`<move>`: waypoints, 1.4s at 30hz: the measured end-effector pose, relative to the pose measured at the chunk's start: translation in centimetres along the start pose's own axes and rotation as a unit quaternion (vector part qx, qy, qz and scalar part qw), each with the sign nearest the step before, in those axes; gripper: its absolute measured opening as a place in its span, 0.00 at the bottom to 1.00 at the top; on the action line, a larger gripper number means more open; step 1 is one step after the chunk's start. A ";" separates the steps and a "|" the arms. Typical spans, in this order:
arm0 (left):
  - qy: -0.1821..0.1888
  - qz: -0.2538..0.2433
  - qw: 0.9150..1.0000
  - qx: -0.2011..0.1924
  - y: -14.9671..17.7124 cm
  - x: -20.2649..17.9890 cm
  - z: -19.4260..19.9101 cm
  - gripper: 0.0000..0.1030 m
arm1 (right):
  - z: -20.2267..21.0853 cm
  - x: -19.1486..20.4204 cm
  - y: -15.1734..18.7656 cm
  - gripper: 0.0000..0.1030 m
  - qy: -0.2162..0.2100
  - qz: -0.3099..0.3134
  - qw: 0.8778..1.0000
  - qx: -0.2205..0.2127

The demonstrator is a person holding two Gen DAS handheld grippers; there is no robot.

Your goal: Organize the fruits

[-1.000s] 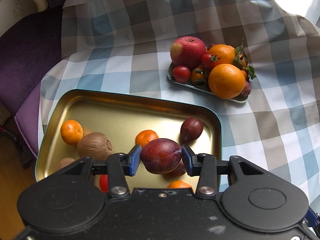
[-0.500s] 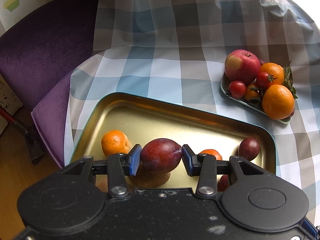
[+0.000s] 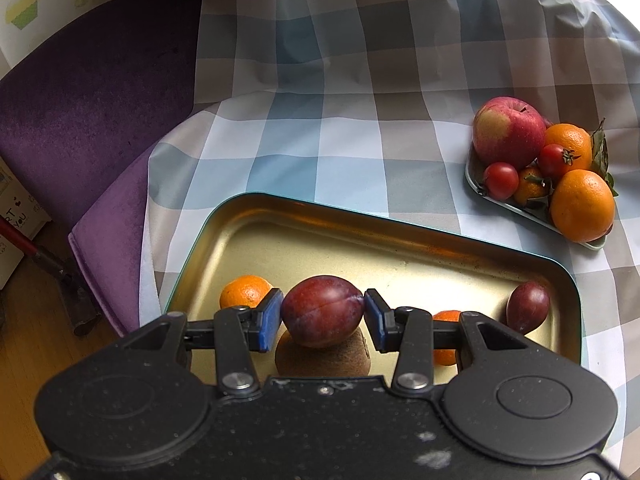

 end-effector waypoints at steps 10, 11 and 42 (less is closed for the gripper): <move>0.020 -0.011 1.000 -0.012 0.0 -0.6 0.8 0.47 | 0.1 0.6 0.1 0.44 0.013 0.021 1.000 -0.009; 0.021 -0.014 1.000 -0.012 0.1 -0.8 0.9 0.48 | 0.2 0.7 0.1 0.44 0.012 0.023 1.000 -0.010; 0.007 -0.050 0.999 -0.009 6.4 0.3 5.4 0.60 | 1.5 -2.8 -0.7 0.44 0.054 -0.078 0.995 -0.008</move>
Point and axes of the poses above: each gripper's, at about its wrist camera, not at the fingertips, and z roughly against the way its jaws point, x to its left, y to its underside, the point moved 1 cm from there along -z, roughly the way its jaws point, and after that the axes turned 5 degrees about z, right-handed, at the moved point
